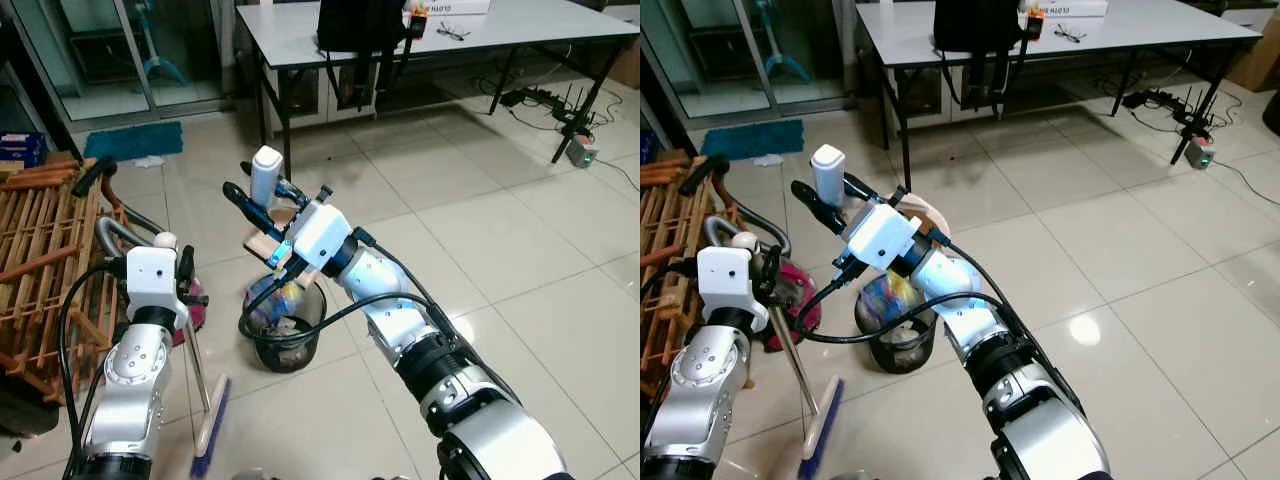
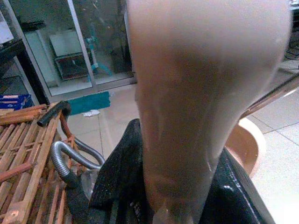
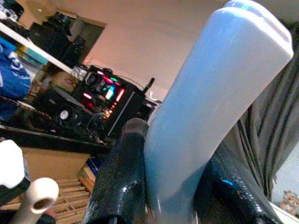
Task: Sweep floor
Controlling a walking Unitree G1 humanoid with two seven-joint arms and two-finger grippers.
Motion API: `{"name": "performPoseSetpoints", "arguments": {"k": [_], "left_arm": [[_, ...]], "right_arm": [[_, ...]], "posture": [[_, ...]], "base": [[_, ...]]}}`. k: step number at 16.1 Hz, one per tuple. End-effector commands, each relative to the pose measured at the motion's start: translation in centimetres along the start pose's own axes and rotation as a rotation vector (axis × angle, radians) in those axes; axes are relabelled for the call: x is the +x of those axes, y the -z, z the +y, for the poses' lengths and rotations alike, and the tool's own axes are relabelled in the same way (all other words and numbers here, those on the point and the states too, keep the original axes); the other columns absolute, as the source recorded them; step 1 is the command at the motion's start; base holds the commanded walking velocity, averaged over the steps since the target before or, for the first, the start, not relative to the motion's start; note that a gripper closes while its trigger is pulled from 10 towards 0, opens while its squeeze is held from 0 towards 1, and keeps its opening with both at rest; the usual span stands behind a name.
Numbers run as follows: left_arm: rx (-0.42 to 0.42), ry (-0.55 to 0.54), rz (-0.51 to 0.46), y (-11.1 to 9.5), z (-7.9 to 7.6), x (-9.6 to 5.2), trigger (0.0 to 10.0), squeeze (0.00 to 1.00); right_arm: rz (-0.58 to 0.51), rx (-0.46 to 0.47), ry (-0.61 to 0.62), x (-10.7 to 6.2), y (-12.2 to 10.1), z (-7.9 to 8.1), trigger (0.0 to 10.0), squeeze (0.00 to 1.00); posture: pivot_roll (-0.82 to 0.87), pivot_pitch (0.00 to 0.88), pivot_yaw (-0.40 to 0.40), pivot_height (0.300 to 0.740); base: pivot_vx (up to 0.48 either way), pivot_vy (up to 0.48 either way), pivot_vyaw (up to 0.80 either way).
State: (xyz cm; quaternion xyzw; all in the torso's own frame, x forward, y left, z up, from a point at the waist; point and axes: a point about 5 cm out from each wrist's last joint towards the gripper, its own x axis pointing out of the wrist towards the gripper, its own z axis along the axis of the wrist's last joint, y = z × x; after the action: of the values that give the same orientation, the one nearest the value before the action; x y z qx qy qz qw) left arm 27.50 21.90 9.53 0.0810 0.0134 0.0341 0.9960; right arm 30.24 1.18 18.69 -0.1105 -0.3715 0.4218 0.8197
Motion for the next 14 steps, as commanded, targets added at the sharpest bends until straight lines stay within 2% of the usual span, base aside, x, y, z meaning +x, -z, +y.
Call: {"name": "performPoseSetpoints", "arguments": {"k": [1, 3, 4, 5, 6, 7, 8, 9, 10, 11, 14], "left_arm": [[0.011, 0.006, -0.033, -0.9, -0.1, 0.2, 10.0, 0.0], [0.013, 0.015, -0.028, -0.8, -0.2, 0.3, 10.0, 0.0], [0.017, 0.018, -0.023, -0.7, -0.3, 0.4, 10.0, 0.0], [0.019, 0.02, -0.019, -0.7, -0.3, 0.4, 10.0, 0.0], [0.031, 0.034, -0.026, -0.9, -0.6, 0.6, 10.0, 0.0], [0.044, 0.055, -0.036, -1.2, -1.0, 0.9, 10.0, 0.0], [0.049, 0.069, -0.046, -1.5, -1.2, 1.2, 10.0, 0.0], [0.053, 0.085, -0.06, -1.9, -1.5, 1.6, 10.0, 0.0], [0.05, 0.093, -0.069, -2.4, -1.8, 2.0, 10.0, 0.0], [0.051, 0.102, -0.076, -2.8, -1.9, 2.4, 10.0, 0.0], [0.056, 0.105, -0.114, -4.5, -1.8, 3.1, 10.0, 0.0]], "right_arm": [[-0.042, -0.04, 0.019, 0.2, -0.6, -0.7, 10.0, 0.0], [-0.039, -0.137, 0.21, 0.2, -1.5, -4.9, 10.0, 0.0], [-0.047, -0.163, 0.369, -0.1, -2.4, -8.0, 10.0, 0.0], [-0.051, -0.177, 0.456, -0.5, -2.9, -9.7, 10.0, 0.0], [-0.053, -0.182, 0.65, -1.9, -4.1, -13.4, 10.0, 0.0], [-0.042, -0.181, 0.739, -3.0, -4.7, -15.3, 10.0, 0.0], [-0.013, -0.185, 0.776, -3.7, -4.8, -16.2, 10.0, 0.0], [0.025, -0.146, 0.826, -4.5, -4.7, -17.0, 10.0, 0.0], [0.06, -0.055, 0.89, -5.3, -4.1, -17.4, 10.0, 0.0], [0.07, -0.009, 0.904, -5.6, -4.1, -17.3, 10.0, 0.0], [0.004, 0.11, 0.933, -5.6, -5.4, -17.0, 10.0, 0.0]], "posture": [[0.06, 0.0, 0.013, 0.74], [0.05, 0.0, 0.015, 0.74], [0.05, 0.0, 0.015, 0.74], [0.05, 0.0, 0.015, 0.74], [0.02, 0.0, 0.025, 0.74], [0.01, 0.0, 0.033, 0.74], [0.0, 0.0, 0.041, 0.74], [-0.02, 0.0, 0.052, 0.74], [-0.02, 0.0, 0.059, 0.74], [-0.02, 0.0, 0.058, 0.74], [-0.02, 0.0, 0.053, 0.74]], "base": [[0.0, 0.0, 0.0], [0.0, 0.0, 0.0], [0.0, 0.0, 0.0], [0.0, 0.0, 0.0], [0.0, 0.0, 0.0], [0.0, 0.0, 0.0], [0.0, 0.0, 0.0], [0.0, 0.0, 0.0], [0.0, 0.0, 0.0], [0.0, 0.0, 0.8], [0.0, 0.0, 0.8]]}}
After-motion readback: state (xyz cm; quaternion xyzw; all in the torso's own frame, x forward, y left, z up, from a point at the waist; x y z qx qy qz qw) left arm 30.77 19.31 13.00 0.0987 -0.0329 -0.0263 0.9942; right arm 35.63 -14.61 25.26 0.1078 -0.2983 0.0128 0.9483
